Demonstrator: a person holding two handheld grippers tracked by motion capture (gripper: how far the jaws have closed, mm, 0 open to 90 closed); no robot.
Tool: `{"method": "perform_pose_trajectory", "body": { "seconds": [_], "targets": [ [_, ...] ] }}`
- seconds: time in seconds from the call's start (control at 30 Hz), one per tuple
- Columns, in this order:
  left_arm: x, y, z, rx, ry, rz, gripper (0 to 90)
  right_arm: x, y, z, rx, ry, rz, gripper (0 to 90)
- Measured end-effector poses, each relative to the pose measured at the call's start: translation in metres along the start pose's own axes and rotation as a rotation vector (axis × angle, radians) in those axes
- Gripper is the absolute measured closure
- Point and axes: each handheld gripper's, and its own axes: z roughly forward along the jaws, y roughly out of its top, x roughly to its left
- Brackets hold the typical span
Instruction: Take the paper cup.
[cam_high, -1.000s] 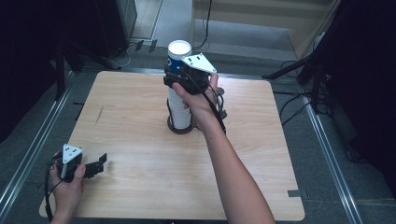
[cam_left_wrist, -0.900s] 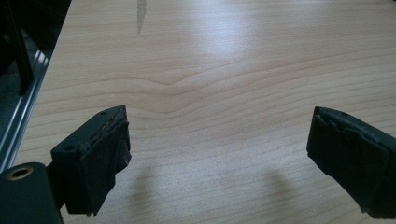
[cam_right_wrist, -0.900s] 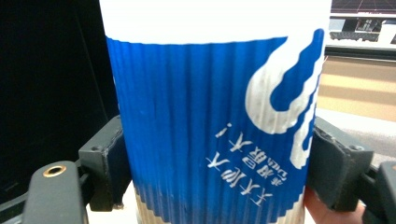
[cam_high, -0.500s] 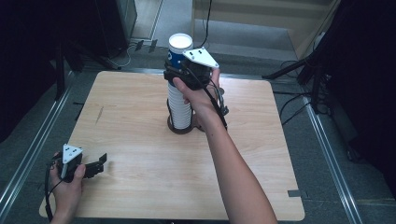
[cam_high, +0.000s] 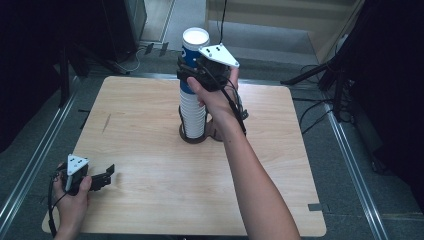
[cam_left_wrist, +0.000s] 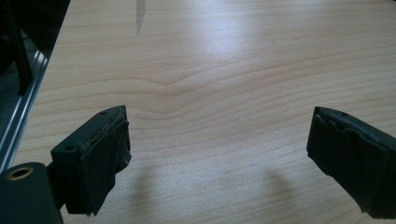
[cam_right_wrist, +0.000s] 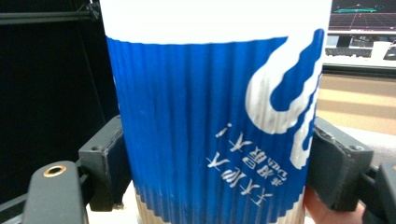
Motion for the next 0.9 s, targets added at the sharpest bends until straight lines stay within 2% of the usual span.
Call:
{"method": "perform_pose_trajectory", "body": {
  "seconds": [0.4,0.9],
  "targets": [
    [0.000,0.000,0.000,0.001,0.002,0.001,6.9,-0.010,0.010,-0.009,-0.026,-0.003,0.028,19.3],
    [-0.001,0.000,0.000,0.003,0.004,0.004,6.9,-0.031,0.008,-0.023,-0.021,-0.034,0.032,19.2]
  ]
}}
